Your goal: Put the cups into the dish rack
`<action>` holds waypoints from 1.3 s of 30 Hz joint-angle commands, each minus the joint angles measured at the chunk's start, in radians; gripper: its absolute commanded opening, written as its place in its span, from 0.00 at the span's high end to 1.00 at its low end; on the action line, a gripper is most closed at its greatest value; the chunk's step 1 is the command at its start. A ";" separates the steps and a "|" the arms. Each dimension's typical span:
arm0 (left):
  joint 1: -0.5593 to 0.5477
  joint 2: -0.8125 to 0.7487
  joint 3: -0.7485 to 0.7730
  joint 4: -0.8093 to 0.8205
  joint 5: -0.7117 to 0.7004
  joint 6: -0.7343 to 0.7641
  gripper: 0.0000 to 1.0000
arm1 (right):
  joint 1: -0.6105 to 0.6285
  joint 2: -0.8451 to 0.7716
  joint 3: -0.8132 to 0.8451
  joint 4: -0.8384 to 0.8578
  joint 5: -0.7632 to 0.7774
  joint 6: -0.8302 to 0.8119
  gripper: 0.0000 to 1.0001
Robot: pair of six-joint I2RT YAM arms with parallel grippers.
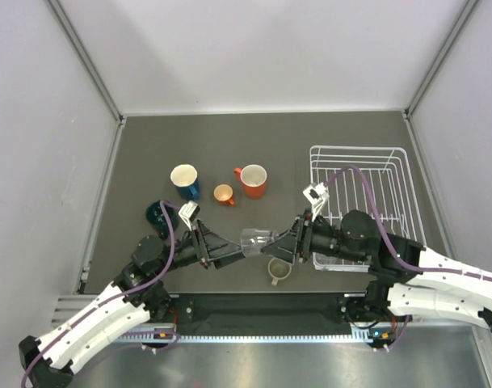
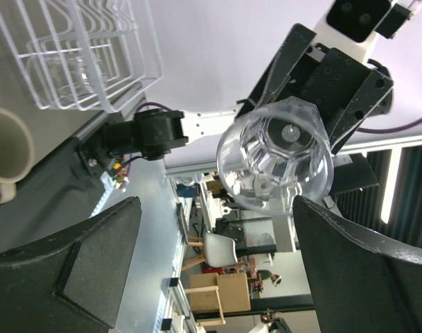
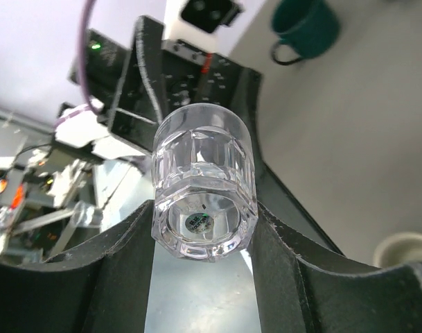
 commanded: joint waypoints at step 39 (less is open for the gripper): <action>-0.003 -0.052 0.254 -0.703 -0.224 0.348 0.11 | -0.431 0.014 0.097 -1.226 0.481 0.060 1.00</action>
